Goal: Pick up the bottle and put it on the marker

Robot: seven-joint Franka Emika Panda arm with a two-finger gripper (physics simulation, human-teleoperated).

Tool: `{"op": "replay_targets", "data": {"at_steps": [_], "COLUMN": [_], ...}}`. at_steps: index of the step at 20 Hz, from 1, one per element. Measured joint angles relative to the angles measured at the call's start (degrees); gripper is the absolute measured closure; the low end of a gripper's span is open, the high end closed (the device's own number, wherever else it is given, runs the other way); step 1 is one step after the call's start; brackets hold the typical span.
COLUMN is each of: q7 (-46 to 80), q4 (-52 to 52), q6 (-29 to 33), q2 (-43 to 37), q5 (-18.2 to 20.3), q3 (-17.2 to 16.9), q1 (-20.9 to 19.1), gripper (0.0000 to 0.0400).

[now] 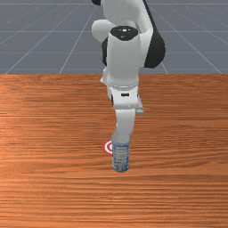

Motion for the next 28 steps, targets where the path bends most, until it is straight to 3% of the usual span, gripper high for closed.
{"op": "replay_targets", "data": {"at_steps": [4,6,10,12,19,20,26,27,28], "q7": [4.27,2.81,3.07,3.05,4.27,3.10,3.82,7.59,7.14], "q4": [-0.80,-1.76,-5.68,-4.76,-19.25,-18.70,-15.95,-19.15,-19.19], "q6": [-0.07,-1.39,2.02,-0.11,8.74,6.58,2.37,6.99,6.99], "q2": [-0.56,-1.43,-3.71,-3.41,-11.85,-11.76,-10.30,-11.92,-12.00], "q5": [-2.57,-0.61,-0.73,-0.63,-0.90,0.52,-0.33,-0.17,-0.12], "q3": [-1.36,-0.28,-0.33,-0.29,-0.44,0.12,-0.21,-0.98,-1.06], "q1": [2.46,1.53,1.59,1.57,1.81,1.24,1.60,2.05,1.76], "gripper": [0.0252,0.0255,0.0261,0.0261,0.0260,0.0261,0.0260,0.0259,0.0260]}}
